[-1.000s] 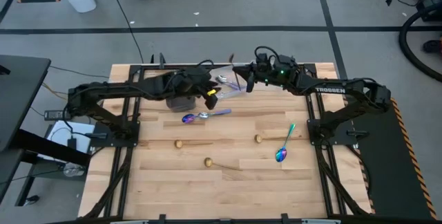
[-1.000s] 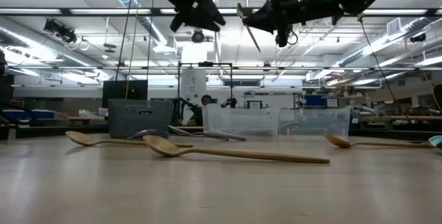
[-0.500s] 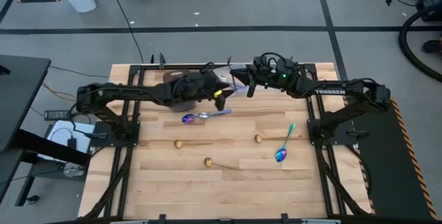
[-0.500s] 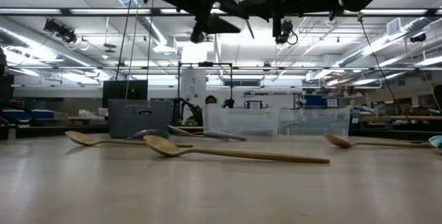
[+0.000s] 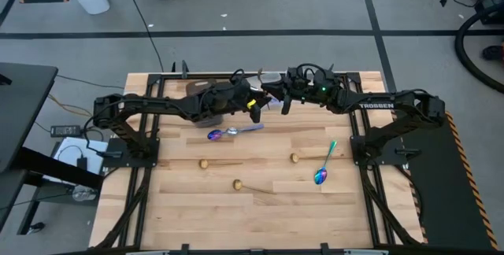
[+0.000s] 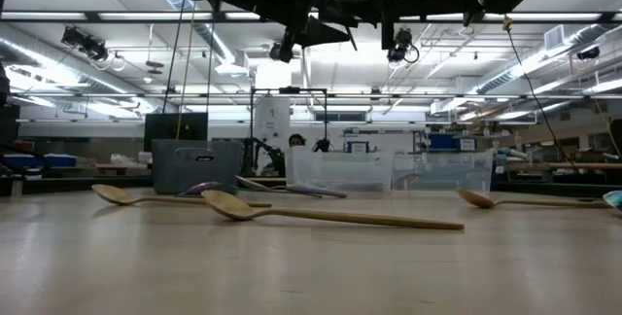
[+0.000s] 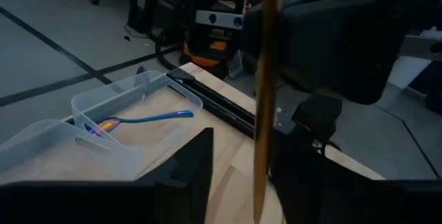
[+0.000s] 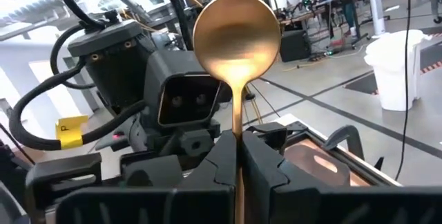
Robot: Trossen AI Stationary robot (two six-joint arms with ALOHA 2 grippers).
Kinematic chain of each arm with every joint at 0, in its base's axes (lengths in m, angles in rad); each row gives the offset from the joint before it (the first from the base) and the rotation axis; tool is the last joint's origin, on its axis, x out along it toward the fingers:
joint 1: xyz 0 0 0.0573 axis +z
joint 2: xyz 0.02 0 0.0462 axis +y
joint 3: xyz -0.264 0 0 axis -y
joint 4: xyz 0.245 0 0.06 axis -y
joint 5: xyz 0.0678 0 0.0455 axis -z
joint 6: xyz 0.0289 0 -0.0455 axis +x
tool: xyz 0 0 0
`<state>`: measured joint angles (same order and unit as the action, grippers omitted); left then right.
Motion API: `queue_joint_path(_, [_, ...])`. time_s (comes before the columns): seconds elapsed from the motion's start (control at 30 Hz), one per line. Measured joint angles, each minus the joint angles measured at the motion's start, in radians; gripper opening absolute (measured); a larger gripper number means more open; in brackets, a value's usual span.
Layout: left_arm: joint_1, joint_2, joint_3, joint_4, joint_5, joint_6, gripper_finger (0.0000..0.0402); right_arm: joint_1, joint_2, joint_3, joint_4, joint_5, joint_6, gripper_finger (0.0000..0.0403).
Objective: Sort silverware by color (type)
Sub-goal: Put the gold spoon into the black bin
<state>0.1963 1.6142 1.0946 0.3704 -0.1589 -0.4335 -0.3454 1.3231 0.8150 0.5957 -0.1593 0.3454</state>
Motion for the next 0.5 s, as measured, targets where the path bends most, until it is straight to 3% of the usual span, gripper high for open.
queue_joint_path(0.27, [-0.001,0.000,0.000,0.002,0.002,-0.084,0.0026,-0.001,0.000,0.000,-0.001,0.010,-0.006,0.0021])
queue_joint_path(0.5, [-0.001,-0.002,0.000,-0.005,0.024,-0.105,0.0025,-0.001,0.000,0.000,-0.015,-0.018,-0.005,0.0045])
